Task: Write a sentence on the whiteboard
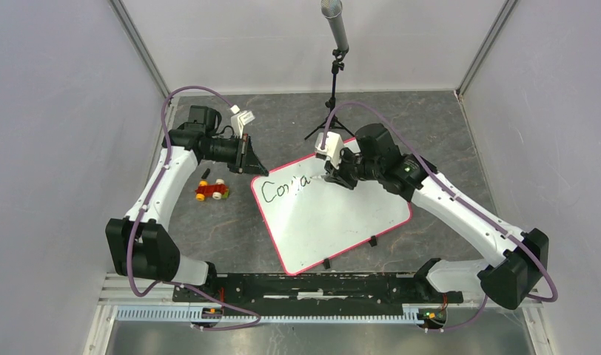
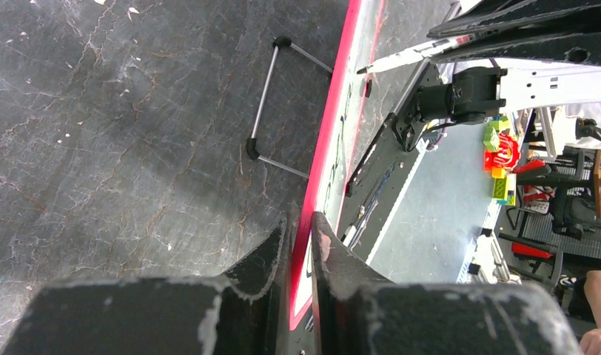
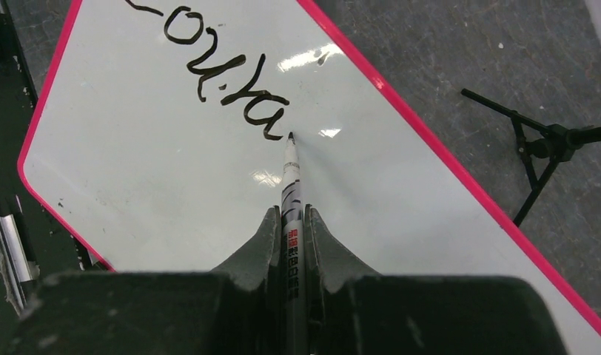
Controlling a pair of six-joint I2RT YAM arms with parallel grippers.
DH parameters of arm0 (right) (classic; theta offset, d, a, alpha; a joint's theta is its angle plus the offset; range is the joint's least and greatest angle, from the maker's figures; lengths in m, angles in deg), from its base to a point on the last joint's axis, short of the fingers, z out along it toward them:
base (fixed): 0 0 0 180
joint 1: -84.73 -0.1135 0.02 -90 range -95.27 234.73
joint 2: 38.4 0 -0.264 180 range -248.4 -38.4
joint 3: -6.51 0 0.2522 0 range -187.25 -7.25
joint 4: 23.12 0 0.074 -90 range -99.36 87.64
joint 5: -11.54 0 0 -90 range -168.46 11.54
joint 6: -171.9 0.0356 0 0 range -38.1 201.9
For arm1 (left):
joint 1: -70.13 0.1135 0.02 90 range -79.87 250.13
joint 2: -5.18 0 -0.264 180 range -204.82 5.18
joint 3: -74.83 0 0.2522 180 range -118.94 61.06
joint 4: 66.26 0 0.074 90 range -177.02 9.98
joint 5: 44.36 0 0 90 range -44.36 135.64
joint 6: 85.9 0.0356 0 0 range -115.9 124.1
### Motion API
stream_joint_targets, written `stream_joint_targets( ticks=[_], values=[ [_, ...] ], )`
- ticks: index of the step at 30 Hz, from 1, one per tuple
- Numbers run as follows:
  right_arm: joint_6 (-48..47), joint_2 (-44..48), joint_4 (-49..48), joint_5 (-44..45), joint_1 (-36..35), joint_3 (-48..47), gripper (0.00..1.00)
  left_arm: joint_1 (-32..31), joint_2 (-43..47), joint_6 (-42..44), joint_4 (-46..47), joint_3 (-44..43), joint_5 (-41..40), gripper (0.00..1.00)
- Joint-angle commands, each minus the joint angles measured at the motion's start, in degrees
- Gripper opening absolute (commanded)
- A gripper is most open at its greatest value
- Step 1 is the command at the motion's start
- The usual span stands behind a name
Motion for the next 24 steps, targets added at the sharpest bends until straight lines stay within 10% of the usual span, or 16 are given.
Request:
stream_joint_targets(
  ticks=[1, 24],
  values=[
    [-0.5, 1.4, -0.4, 1.7, 0.4, -3.8, 0.00, -1.2, 0.0, 1.1, -0.6, -1.2, 0.3, 0.02],
    [-0.4, -1.5, -2.3, 1.1, 0.6, -3.1, 0.00, -1.2, -0.3, 1.5, -0.8, -1.1, 0.2, 0.02]
  ],
)
